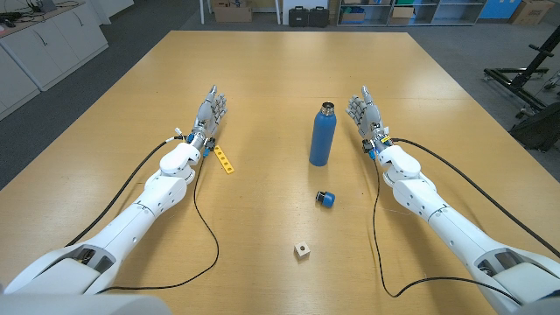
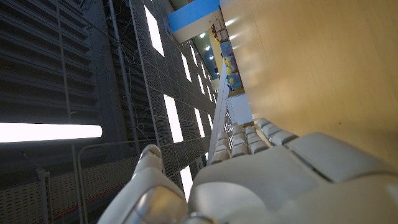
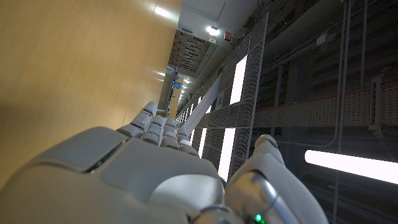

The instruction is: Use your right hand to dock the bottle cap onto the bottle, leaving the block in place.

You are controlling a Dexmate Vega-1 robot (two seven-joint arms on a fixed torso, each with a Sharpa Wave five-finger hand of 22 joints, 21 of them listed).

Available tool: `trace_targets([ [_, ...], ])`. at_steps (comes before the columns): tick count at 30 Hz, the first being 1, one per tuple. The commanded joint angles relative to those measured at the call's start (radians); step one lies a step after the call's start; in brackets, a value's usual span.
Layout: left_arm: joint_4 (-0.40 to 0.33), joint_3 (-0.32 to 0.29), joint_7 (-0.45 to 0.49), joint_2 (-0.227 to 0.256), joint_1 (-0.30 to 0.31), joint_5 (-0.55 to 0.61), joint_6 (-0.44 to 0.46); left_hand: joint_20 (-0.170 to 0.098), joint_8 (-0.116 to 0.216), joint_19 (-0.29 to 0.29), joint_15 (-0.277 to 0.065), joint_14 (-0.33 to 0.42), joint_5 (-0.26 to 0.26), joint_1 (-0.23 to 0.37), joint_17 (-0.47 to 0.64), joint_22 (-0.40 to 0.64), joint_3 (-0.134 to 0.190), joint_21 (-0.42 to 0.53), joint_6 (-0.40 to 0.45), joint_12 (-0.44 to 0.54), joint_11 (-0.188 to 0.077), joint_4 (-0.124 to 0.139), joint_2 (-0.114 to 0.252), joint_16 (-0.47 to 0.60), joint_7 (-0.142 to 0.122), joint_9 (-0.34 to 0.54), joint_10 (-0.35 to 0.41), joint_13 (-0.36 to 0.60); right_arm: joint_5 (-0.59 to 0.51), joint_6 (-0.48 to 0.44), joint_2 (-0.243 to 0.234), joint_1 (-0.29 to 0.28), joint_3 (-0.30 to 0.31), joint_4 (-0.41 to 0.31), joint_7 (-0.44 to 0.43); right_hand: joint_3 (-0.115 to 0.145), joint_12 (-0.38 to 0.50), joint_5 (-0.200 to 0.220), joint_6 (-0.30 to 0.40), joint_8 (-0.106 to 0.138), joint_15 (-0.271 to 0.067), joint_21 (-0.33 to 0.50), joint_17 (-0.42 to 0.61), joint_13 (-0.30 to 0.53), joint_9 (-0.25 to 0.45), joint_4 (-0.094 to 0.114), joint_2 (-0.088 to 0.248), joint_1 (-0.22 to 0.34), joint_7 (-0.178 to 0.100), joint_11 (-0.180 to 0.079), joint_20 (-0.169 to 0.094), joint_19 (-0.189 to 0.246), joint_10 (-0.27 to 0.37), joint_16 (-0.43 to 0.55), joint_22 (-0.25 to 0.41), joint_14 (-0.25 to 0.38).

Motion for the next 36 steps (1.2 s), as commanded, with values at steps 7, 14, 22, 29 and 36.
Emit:
trace_targets([
  [7, -0.063, -0.007, 0.009, 0.027, 0.04, -0.003, 0.009, -0.054, 0.014, 0.014, -0.006, 0.016, 0.007, 0.005, 0.001, 0.002, 0.006, 0.011, 0.032, 0.013, 0.001, 0.004, -0.001, 0.013, -0.002, 0.003, 0.024, -0.006, -0.047, 0.047, -0.03, -0.077, 0.014, -0.086, -0.066, 0.014, 0.021, 0.012, 0.055, 0.022, -0.009, 0.007, -0.001, 0.002, 0.002, -0.014, 0.013, 0.031, 0.027, -0.013, -0.007, 0.045, 0.06, 0.023, 0.006, 0.053],
  [14, -0.071, -0.009, 0.016, 0.035, 0.043, -0.005, 0.025, -0.053, 0.019, 0.022, -0.01, 0.03, 0.007, 0.008, 0.0, 0.002, 0.006, 0.013, 0.046, 0.018, -0.001, 0.004, 0.004, 0.016, -0.006, 0.003, 0.041, -0.01, -0.06, 0.041, -0.069, -0.138, 0.032, -0.171, -0.102, 0.016, 0.027, 0.012, 0.074, 0.026, -0.015, 0.009, -0.003, 0.002, 0.002, -0.018, 0.018, 0.039, 0.02, -0.012, -0.01, 0.064, 0.078, 0.03, 0.007, 0.074],
  [22, -0.12, -0.017, 0.097, 0.022, 0.072, 0.023, 0.009, -0.052, 0.052, 0.114, -0.025, 0.142, 0.006, 0.009, 0.0, 0.002, 0.0, 0.036, 0.157, 0.048, -0.011, 0.007, 0.015, 0.043, -0.013, 0.001, 0.158, -0.032, -0.049, 0.05, -0.127, -0.23, 0.074, -0.256, -0.113, 0.019, 0.033, 0.011, 0.093, 0.03, -0.014, 0.011, -0.004, 0.002, 0.002, -0.025, 0.023, 0.05, 0.02, -0.019, -0.01, 0.088, 0.103, 0.037, 0.007, 0.096],
  [29, -0.164, -0.006, 0.104, 0.037, 0.087, 0.031, 0.04, -0.054, 0.063, 0.146, -0.035, 0.18, 0.006, 0.013, -0.001, 0.002, 0.0, 0.041, 0.195, 0.055, -0.012, 0.007, 0.02, 0.05, -0.015, 0.001, 0.194, -0.038, -0.051, 0.099, -0.174, -0.329, 0.115, -0.336, -0.112, 0.02, 0.037, 0.01, 0.119, 0.036, -0.017, 0.012, -0.005, 0.002, 0.002, -0.029, 0.027, 0.057, 0.016, -0.022, -0.006, 0.105, 0.119, 0.043, 0.007, 0.115],
  [36, -0.16, -0.005, 0.007, 0.067, 0.089, 0.007, 0.019, -0.047, 0.056, 0.132, -0.029, 0.17, 0.006, 0.015, -0.001, 0.002, 0.001, 0.032, 0.184, 0.046, -0.007, 0.006, 0.023, 0.042, -0.013, 0.001, 0.181, -0.042, -0.112, 0.135, -0.195, -0.426, 0.141, -0.442, -0.169, 0.021, 0.042, 0.008, 0.139, 0.041, -0.021, 0.013, -0.006, 0.002, 0.003, -0.032, 0.029, 0.063, 0.013, -0.024, -0.009, 0.119, 0.135, 0.048, 0.008, 0.132],
])
